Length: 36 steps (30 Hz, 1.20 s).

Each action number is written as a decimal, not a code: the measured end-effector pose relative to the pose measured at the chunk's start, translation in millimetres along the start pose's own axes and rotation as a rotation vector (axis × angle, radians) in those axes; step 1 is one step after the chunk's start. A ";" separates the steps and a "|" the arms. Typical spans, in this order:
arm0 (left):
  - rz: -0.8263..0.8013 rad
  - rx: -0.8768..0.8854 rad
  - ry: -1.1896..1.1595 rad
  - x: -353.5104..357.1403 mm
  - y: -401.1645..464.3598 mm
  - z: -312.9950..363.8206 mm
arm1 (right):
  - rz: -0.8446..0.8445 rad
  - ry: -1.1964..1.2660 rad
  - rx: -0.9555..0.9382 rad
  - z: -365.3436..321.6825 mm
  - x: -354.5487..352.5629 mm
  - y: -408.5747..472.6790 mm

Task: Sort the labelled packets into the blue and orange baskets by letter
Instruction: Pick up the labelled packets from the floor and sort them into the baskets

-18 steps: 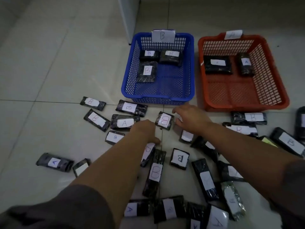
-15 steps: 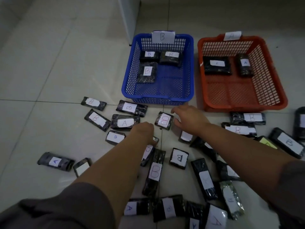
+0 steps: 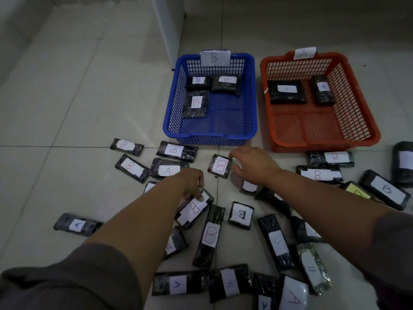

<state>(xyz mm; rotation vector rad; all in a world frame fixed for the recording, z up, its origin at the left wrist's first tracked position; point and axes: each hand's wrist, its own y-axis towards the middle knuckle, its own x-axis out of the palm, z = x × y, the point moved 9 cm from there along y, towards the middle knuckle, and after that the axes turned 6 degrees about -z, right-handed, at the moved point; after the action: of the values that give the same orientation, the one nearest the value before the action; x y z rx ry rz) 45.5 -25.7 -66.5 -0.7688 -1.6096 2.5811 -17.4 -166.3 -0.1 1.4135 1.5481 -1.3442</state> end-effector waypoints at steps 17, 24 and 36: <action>-0.042 0.090 -0.941 -61.3 -47.2 -57.7 | -0.183 0.040 0.039 -9.6 64.7 42.1; 0.033 0.122 -1.010 -77.8 -65.6 -73.5 | -0.241 -0.027 0.013 -25.9 66.2 43.7; 0.484 0.405 -1.085 -155.5 -52.9 -14.2 | 0.293 0.706 0.227 38.1 -79.5 26.1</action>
<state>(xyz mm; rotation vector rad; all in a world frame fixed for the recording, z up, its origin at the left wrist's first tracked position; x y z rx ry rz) 175.0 -28.2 35.6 0.4465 -0.8848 3.8351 18.4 -229.3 56.5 2.3294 1.5302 -0.9006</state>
